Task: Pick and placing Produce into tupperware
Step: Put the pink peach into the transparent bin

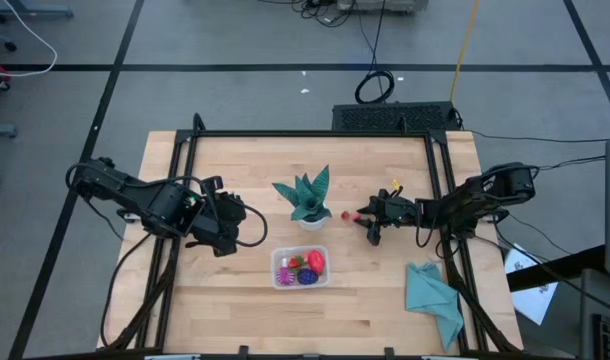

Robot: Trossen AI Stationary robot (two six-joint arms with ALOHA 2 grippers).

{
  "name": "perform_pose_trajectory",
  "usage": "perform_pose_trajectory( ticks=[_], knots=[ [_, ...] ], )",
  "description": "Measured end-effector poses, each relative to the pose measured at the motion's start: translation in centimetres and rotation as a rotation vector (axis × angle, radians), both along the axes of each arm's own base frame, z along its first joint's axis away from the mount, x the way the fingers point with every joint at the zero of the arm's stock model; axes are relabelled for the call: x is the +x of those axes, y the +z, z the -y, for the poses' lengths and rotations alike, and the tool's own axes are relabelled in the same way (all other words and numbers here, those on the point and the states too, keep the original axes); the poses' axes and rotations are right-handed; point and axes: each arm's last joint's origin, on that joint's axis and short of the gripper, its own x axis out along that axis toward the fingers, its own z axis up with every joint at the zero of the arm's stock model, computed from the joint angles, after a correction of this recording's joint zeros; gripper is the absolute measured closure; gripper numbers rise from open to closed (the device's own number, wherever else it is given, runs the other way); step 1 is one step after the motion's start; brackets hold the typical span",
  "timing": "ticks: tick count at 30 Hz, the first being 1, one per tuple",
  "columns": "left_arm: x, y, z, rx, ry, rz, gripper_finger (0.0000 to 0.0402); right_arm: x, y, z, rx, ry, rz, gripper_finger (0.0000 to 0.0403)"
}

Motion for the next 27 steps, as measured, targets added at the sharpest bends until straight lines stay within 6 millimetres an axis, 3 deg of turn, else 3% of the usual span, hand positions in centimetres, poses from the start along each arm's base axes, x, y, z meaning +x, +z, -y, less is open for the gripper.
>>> perform_pose_trajectory(
  ticks=[10,27],
  knots=[
    [0.0,0.0,0.0,0.000,0.000,0.000,0.0215,0.0,0.4,-0.2,-0.003,0.021,0.018,0.0306],
    [0.0,0.0,0.0,0.000,0.000,0.000,0.0215,-1.8,3.4,-2.1,0.024,0.049,0.035,0.0312]
  ],
)
